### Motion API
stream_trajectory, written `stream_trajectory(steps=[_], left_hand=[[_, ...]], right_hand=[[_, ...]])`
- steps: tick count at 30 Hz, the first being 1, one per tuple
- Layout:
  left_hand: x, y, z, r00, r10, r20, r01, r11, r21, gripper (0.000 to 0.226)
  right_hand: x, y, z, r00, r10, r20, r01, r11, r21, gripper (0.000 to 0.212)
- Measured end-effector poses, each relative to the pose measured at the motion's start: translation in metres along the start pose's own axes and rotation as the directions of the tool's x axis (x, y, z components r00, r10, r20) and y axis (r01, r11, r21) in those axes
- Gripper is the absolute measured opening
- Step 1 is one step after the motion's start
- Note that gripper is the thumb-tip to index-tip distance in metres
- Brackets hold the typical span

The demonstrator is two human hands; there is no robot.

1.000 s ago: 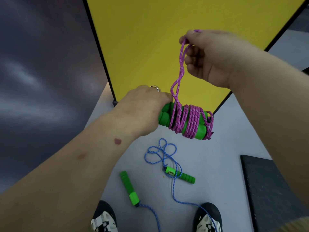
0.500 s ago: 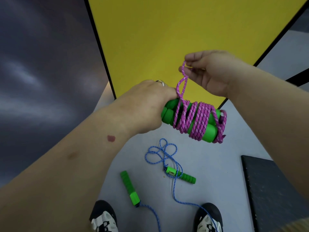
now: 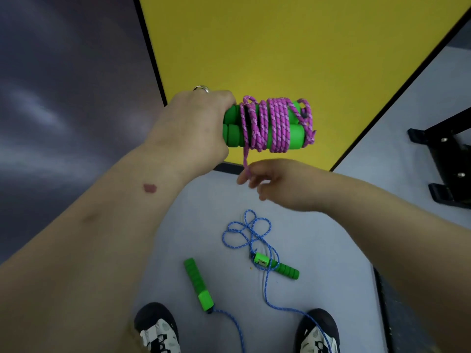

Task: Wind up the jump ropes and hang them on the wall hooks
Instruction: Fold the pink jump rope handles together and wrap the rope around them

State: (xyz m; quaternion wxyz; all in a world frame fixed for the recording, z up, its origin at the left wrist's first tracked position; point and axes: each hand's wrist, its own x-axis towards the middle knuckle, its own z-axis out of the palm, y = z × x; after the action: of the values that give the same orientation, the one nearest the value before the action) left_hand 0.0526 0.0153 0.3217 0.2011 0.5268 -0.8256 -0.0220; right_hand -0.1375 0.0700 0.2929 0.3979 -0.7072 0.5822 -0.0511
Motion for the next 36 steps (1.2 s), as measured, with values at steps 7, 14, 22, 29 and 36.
stream_trajectory(steps=[7, 14, 22, 29, 36], left_hand=[[-0.001, -0.009, 0.018, 0.999, -0.005, 0.044, 0.003, 0.999, 0.047, 0.034], [-0.003, 0.000, 0.019, 0.996, 0.033, 0.083, -0.038, 0.997, 0.069, 0.033], [-0.005, 0.003, 0.017, 0.987, 0.122, 0.104, -0.131, 0.987, 0.095, 0.036], [-0.004, 0.011, 0.014, 0.991, 0.053, 0.122, -0.036, 0.990, -0.136, 0.063], [-0.006, 0.016, 0.012, 0.981, -0.093, 0.168, 0.176, 0.789, -0.589, 0.074]], right_hand=[[-0.035, -0.043, -0.026, 0.994, -0.106, 0.025, 0.100, 0.977, 0.189, 0.017], [-0.034, -0.057, -0.051, 0.979, -0.098, -0.181, 0.089, 0.994, -0.061, 0.021], [-0.016, -0.057, -0.051, 0.918, -0.137, -0.372, 0.061, 0.976, -0.210, 0.010], [-0.006, -0.038, -0.043, 0.877, -0.168, -0.450, 0.139, 0.986, -0.097, 0.008], [-0.006, -0.018, -0.042, 0.850, -0.123, -0.513, 0.185, 0.980, 0.071, 0.008]])
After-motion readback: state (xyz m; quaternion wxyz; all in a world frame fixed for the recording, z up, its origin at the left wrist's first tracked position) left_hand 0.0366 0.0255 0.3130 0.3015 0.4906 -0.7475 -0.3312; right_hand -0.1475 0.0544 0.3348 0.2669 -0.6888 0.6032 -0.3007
